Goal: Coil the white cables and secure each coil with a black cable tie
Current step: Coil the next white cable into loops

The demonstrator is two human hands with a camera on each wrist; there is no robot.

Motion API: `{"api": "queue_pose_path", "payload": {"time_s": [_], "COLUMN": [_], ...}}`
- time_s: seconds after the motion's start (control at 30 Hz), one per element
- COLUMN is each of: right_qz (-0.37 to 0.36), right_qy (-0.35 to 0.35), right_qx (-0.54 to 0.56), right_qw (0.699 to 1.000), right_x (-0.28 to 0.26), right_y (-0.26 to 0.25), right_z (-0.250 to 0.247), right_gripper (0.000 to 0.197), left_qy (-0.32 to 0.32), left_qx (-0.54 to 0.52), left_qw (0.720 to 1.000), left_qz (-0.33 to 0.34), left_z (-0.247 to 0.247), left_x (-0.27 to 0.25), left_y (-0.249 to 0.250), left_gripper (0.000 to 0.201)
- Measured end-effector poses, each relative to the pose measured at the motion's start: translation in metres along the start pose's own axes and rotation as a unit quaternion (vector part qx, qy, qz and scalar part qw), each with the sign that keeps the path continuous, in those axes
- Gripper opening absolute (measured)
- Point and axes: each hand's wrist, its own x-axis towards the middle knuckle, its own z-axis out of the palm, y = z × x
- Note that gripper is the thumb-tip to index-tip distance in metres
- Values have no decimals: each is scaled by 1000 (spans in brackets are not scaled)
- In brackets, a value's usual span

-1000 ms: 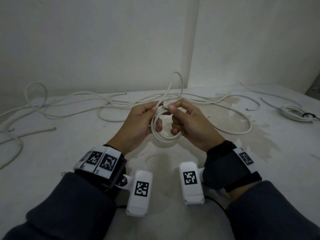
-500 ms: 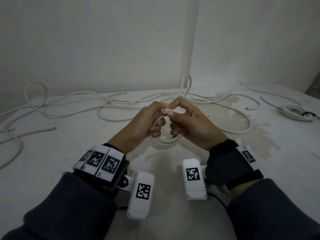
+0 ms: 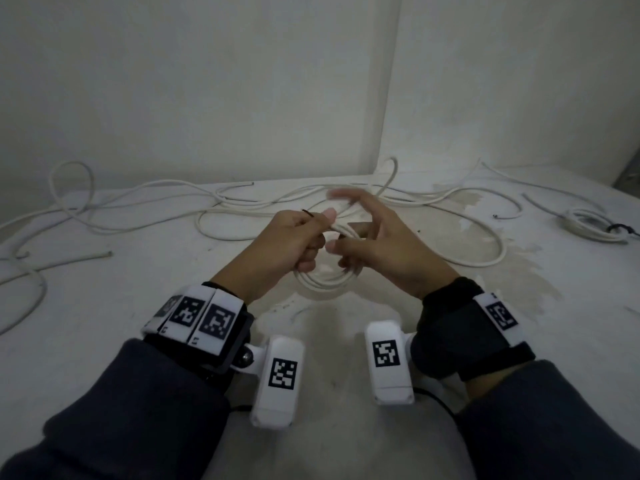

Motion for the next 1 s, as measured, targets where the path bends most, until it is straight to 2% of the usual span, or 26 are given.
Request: {"api": "queue_pose_path", "payload": {"time_s": [0.13, 0.27, 0.37, 0.5, 0.57, 0.63, 0.77, 0.9, 0.97, 1.0], "right_qz": [-11, -16, 10, 94, 90, 59, 31, -11, -9, -11], "right_qy": [72, 138, 113, 19, 20, 50, 91, 106, 111, 114], "right_qx": [-143, -221, -233, -227, -283, -339, -354, -418, -443, -437], "right_qw": [987, 965, 966, 969, 955, 938, 930, 902, 890, 892], "right_x": [2, 5, 3, -5, -6, -4, -4, -8, -8, -8], "right_y": [0, 2, -2, -13, -14, -14, -17, -24, -24, -24], "right_z": [-3, -5, -2, -3, -7, -11, -15, -16, -15, -16], "right_gripper": [33, 30, 23, 23, 28, 27, 27, 36, 29, 23], "left_qy": [26, 71, 97, 141, 137, 118, 89, 70, 60, 59], "left_qx": [132, 188, 201, 217, 223, 223, 209, 207, 226, 243], "left_qw": [990, 976, 968, 957, 957, 960, 966, 968, 965, 960], "left_qz": [28, 89, 117, 134, 125, 121, 125, 123, 120, 124], "left_z": [3, 5, 5, -4, -8, -8, -7, -8, -10, -10], "left_x": [0, 0, -1, 2, 2, 0, 0, -2, -2, -3], "left_y": [3, 8, 9, 6, 5, 6, 9, 12, 12, 12], "left_gripper": [28, 25, 24, 21, 22, 21, 14, 13, 13, 13]}}
